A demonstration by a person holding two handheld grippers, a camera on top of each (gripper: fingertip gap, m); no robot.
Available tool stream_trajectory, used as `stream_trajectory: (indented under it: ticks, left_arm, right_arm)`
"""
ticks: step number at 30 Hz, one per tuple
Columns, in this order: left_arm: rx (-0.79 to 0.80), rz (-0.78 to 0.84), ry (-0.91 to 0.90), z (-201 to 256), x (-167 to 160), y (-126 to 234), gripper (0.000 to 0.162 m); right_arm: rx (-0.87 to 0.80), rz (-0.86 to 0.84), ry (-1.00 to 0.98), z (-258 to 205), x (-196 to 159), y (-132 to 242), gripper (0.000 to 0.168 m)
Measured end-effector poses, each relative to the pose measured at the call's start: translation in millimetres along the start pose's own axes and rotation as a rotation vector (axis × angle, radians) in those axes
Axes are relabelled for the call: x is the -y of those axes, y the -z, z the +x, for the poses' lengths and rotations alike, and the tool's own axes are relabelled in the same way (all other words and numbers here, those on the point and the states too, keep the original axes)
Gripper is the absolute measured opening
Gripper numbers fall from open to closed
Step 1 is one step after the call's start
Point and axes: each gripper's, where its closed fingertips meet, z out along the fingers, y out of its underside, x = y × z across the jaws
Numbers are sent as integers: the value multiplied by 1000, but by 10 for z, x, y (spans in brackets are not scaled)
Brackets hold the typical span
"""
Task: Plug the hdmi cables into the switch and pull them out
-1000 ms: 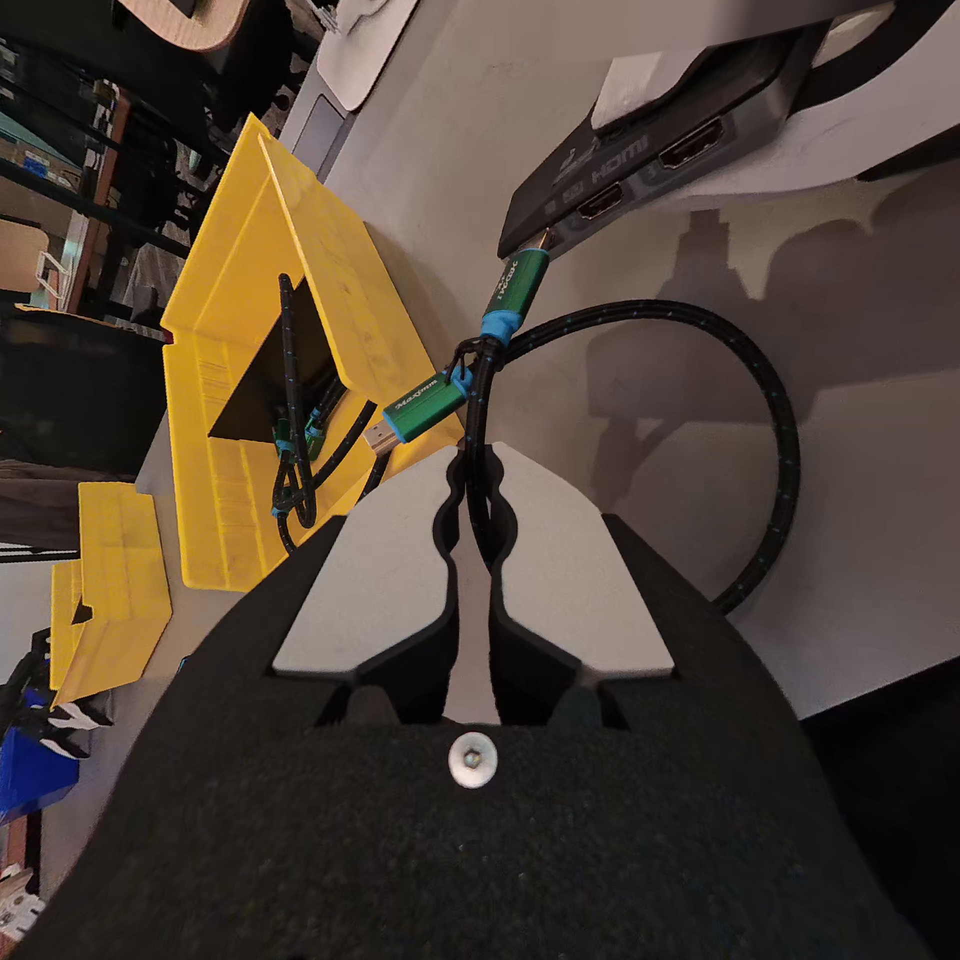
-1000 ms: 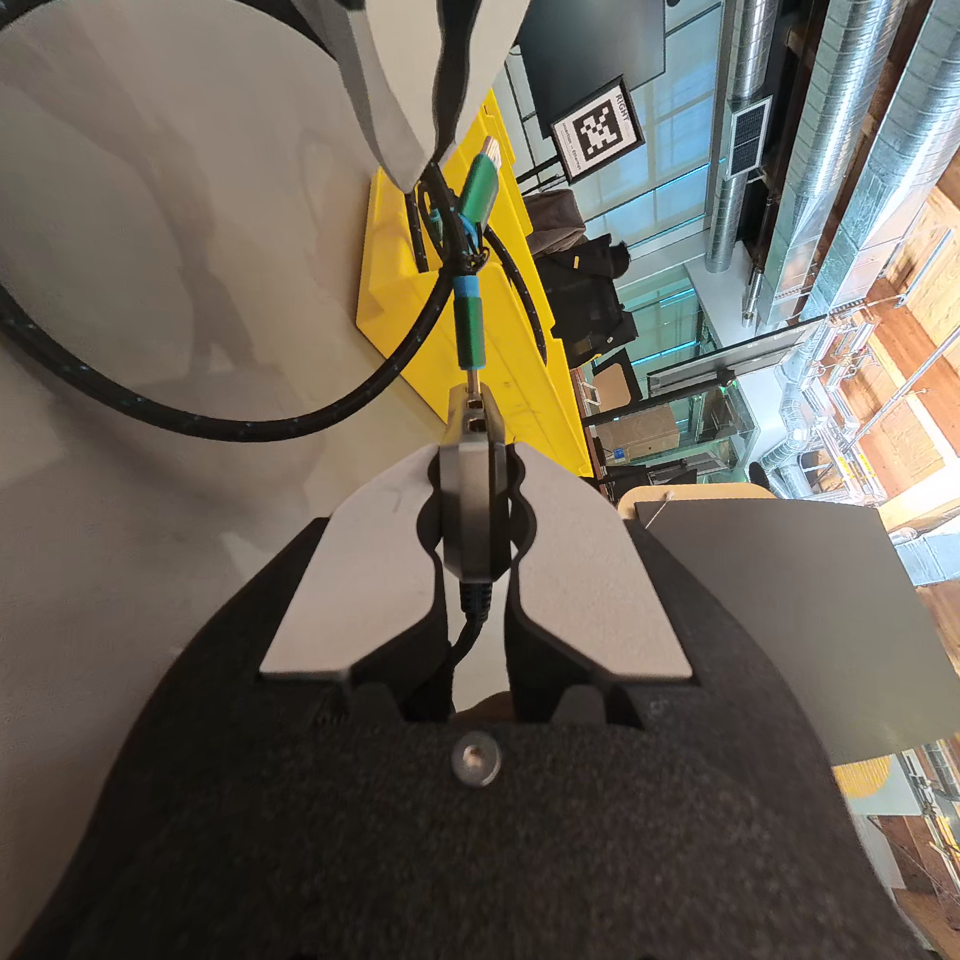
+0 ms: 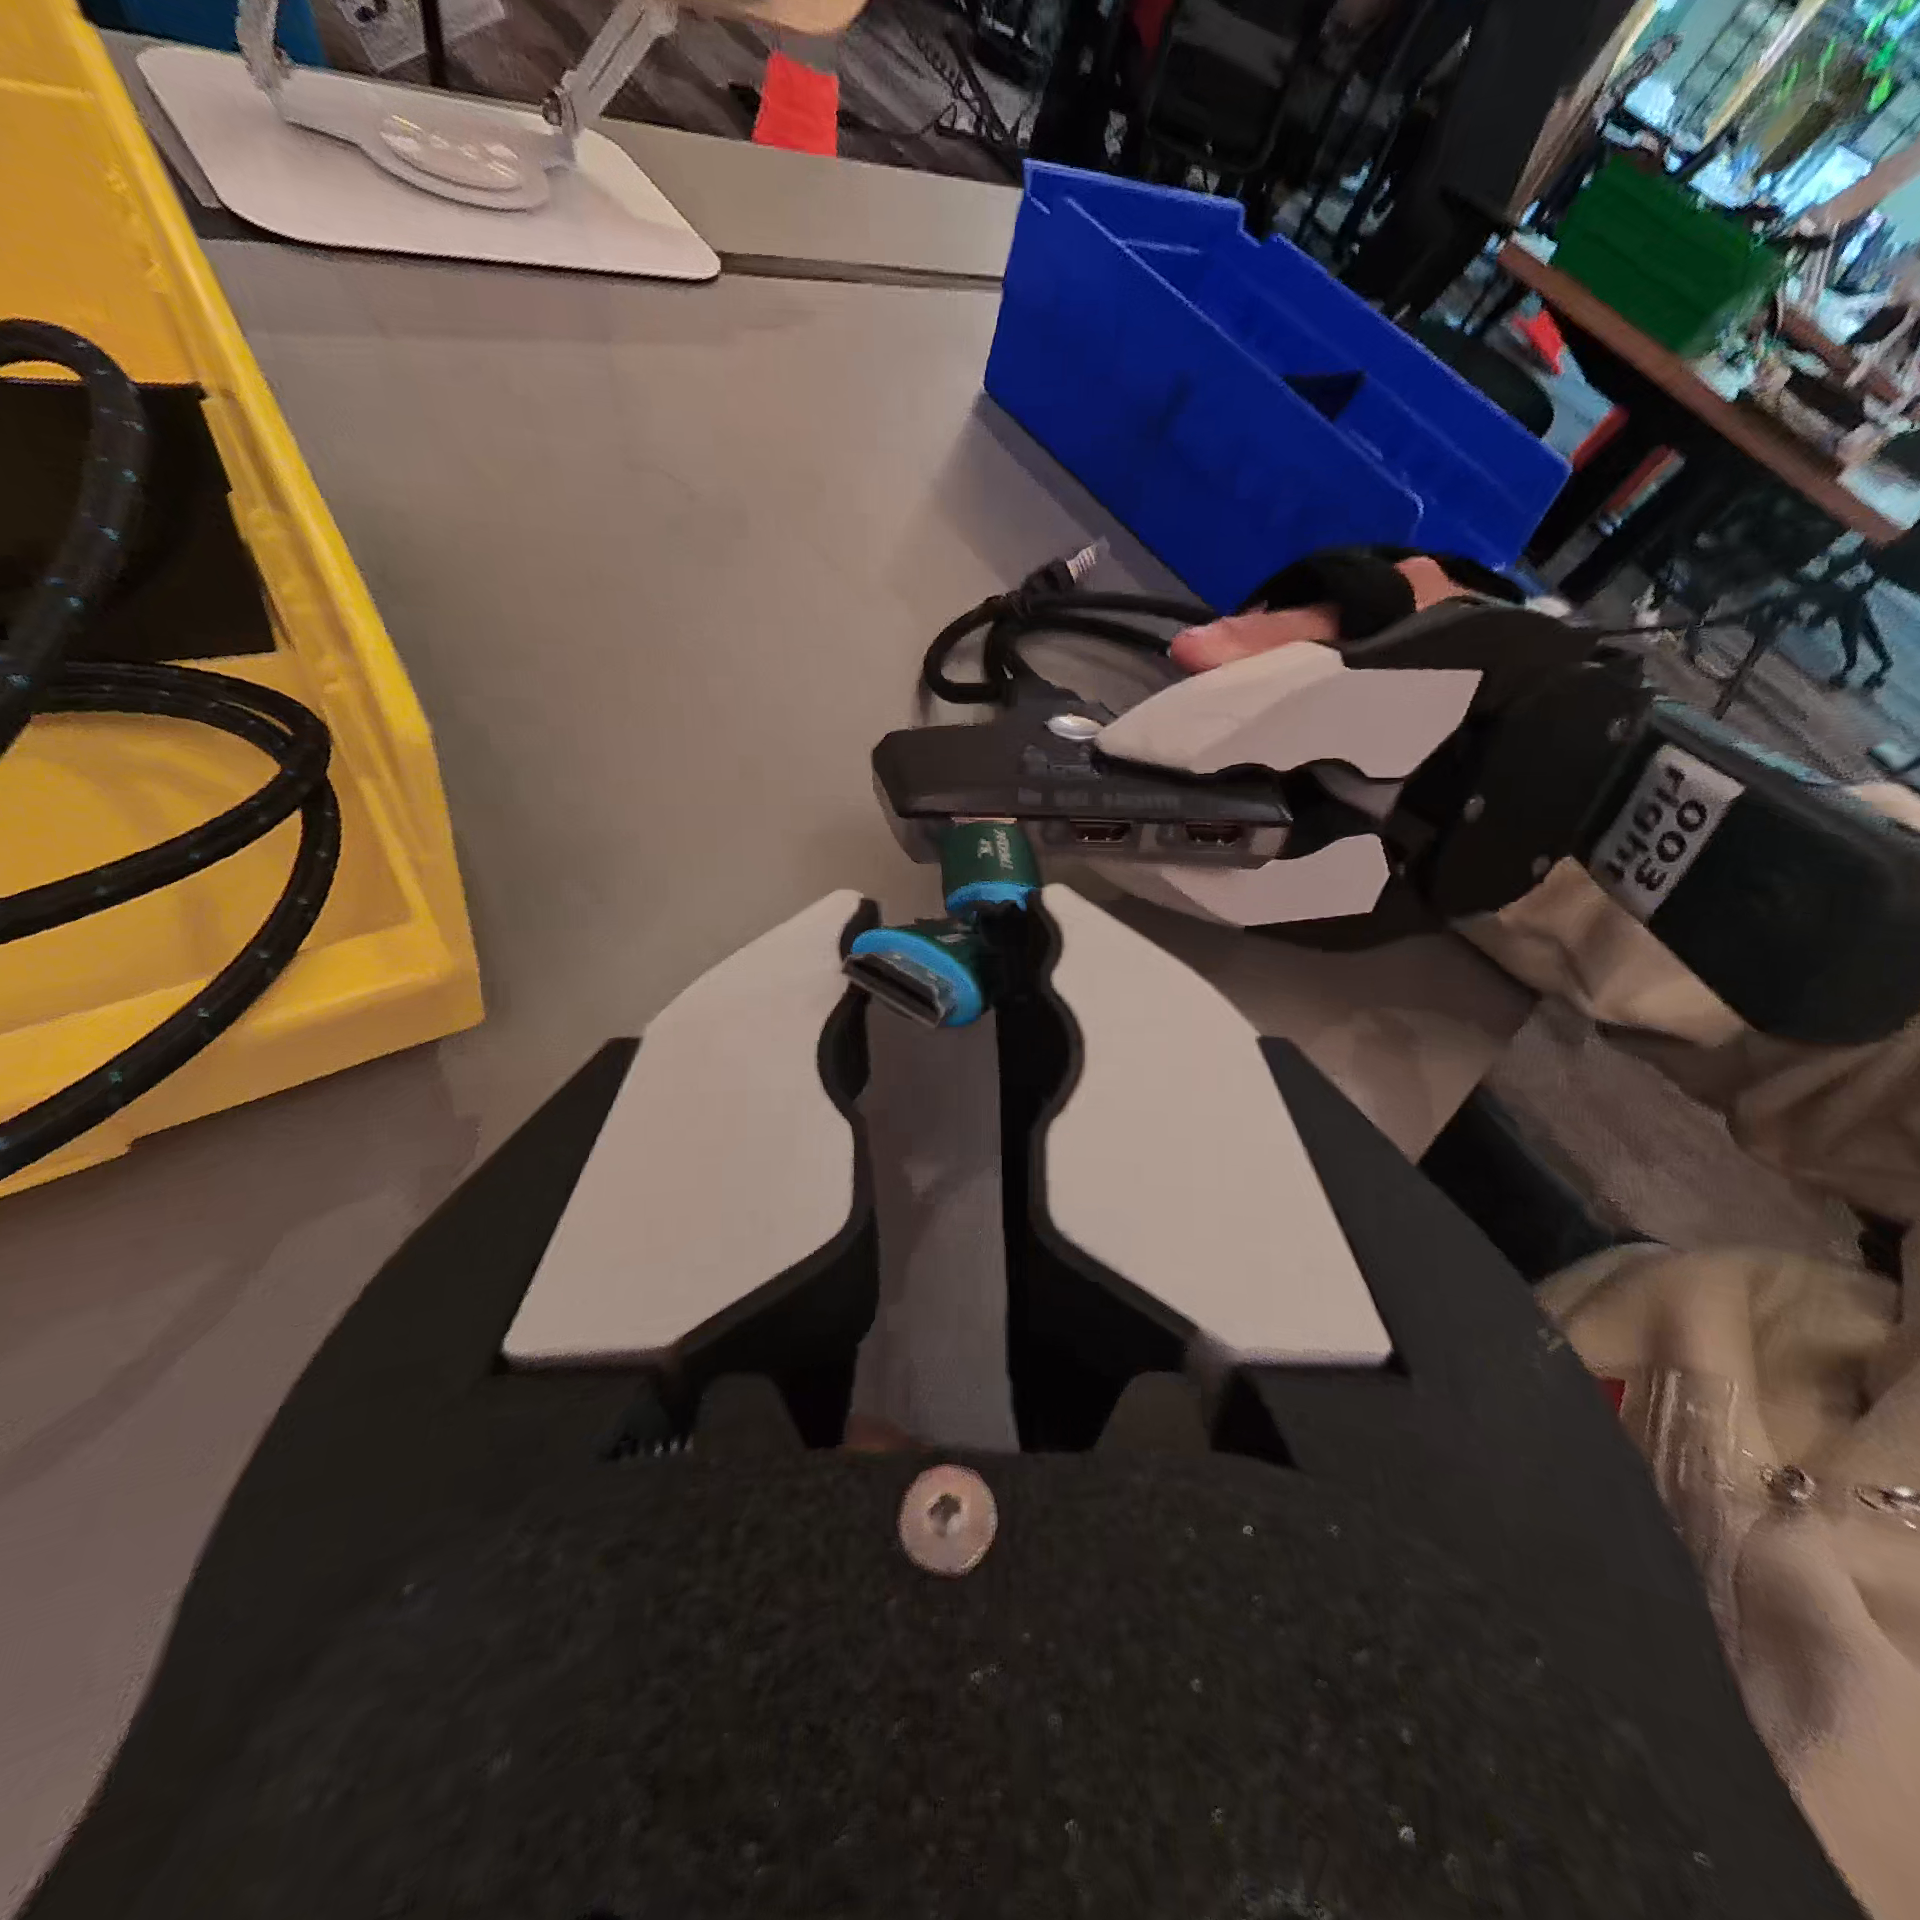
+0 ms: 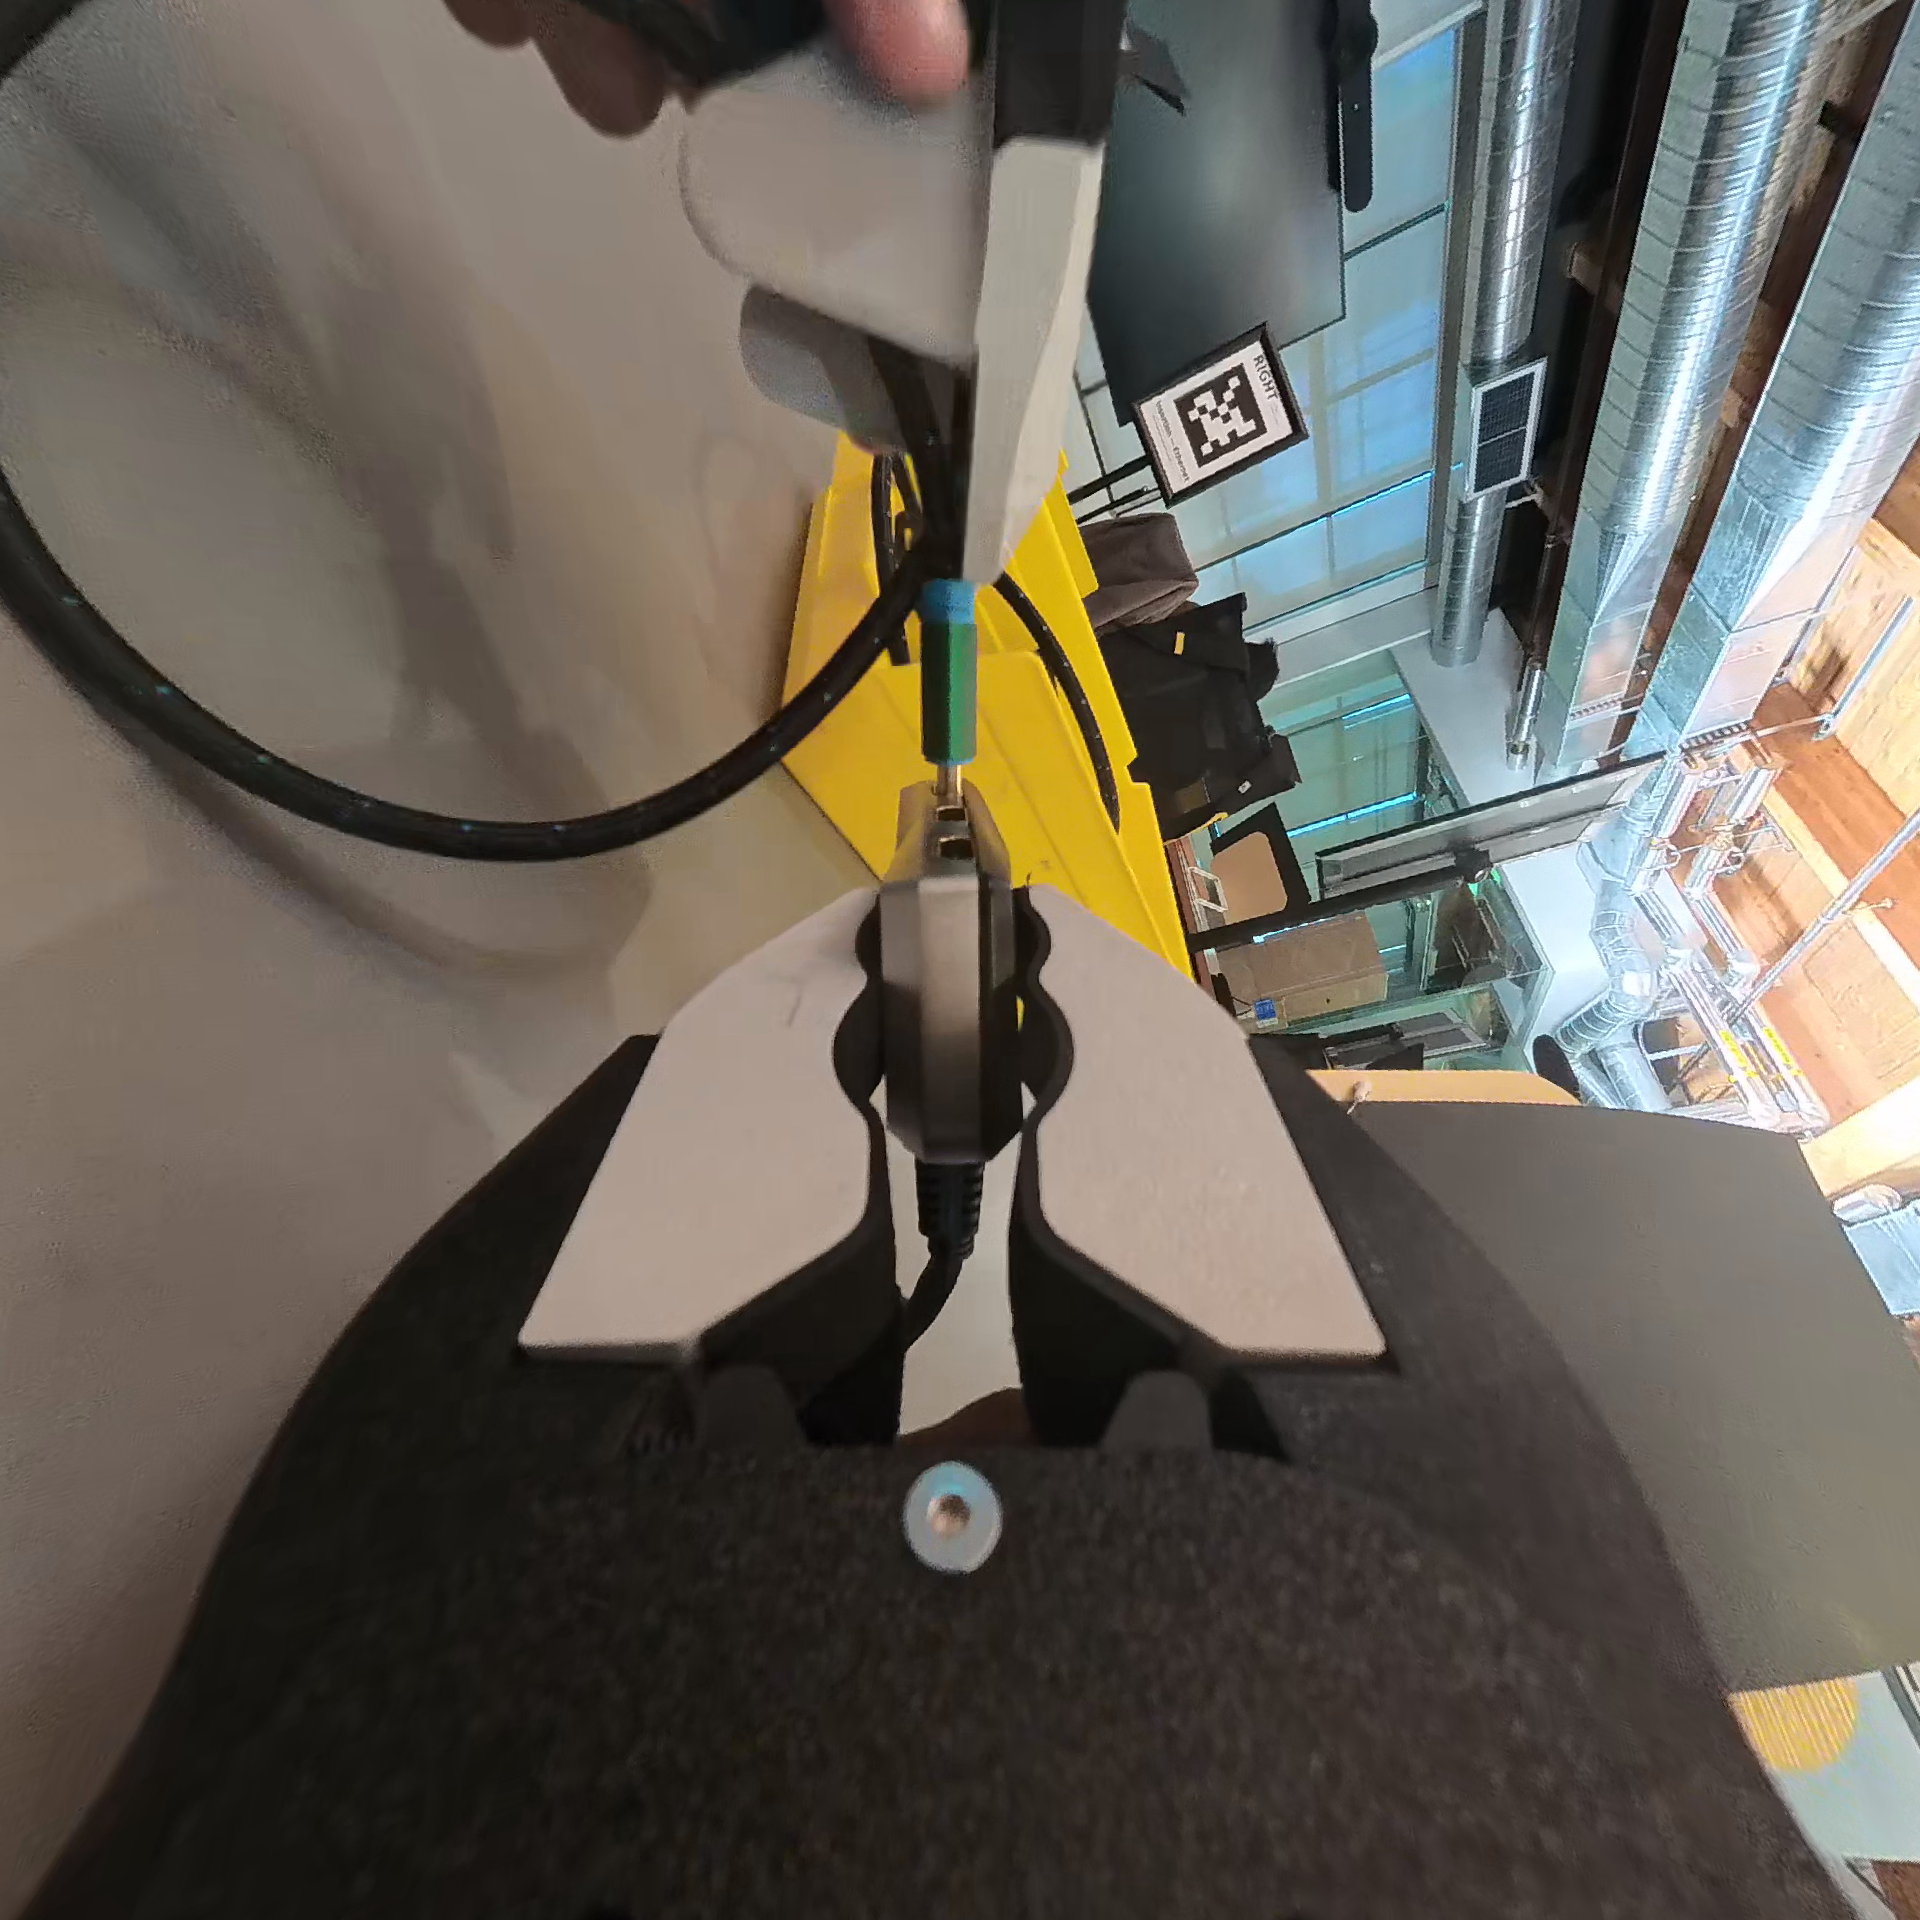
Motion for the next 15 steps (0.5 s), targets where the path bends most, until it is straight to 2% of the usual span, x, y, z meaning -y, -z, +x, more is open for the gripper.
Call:
stream_trajectory:
  ticks: [7,15]
  left_arm:
    - [33,-23,-27,-7,-28,-50,21]
    - [-33,10,28,-31,38,-98,14]
  right_arm:
    - [-11,-11,7,-24,-40,-18,21]
    - [-24,34,1,8,62,27,20]
